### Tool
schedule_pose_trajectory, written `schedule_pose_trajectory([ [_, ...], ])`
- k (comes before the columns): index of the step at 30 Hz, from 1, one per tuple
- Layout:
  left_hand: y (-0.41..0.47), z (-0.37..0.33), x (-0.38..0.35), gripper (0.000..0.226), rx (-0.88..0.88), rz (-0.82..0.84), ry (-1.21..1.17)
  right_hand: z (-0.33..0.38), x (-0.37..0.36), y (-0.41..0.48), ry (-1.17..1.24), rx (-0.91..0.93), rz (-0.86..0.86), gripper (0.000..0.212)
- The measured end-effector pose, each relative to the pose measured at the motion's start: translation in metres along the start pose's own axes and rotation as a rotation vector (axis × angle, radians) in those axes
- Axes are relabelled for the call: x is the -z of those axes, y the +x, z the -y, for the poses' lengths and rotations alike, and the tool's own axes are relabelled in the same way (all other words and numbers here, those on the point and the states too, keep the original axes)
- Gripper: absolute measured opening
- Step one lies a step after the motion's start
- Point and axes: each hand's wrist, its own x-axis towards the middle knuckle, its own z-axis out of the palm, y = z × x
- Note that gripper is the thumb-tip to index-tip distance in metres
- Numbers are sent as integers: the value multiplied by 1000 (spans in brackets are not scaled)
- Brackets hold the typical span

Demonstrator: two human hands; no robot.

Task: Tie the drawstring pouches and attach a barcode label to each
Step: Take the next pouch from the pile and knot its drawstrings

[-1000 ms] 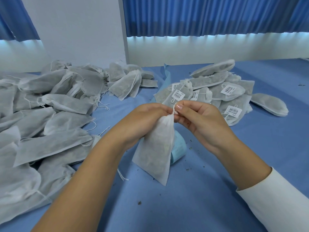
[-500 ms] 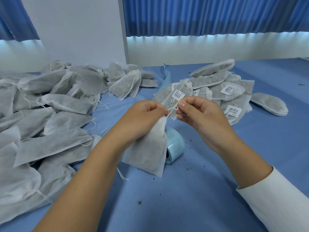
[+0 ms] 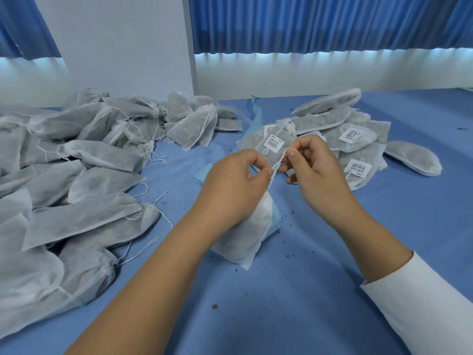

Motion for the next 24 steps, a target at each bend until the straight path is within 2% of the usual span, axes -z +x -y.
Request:
schedule_pose_trajectory([
  [5,-4,-3,-8,22,-79,-12,77,-3,-4,0,-133,45,-80,4],
  [12,-3,-1,-8,20,-112,-13,71,-5,-6,-1,-152,60,-144,4],
  [16,1,1,-5,16,-2,-35,13,0,-3,0,-27,32,-108,11],
  [18,4,2,-1,23,91,-44,-91,3,-1,-1,20,36,-128,14],
  [21,6,-2,7,30,232,-8,-259,7,-1,-4,46,68,-132,14],
  [24,4,-5,16,30,287,45,-321,12,-4,-8,46,131,-103,14],
])
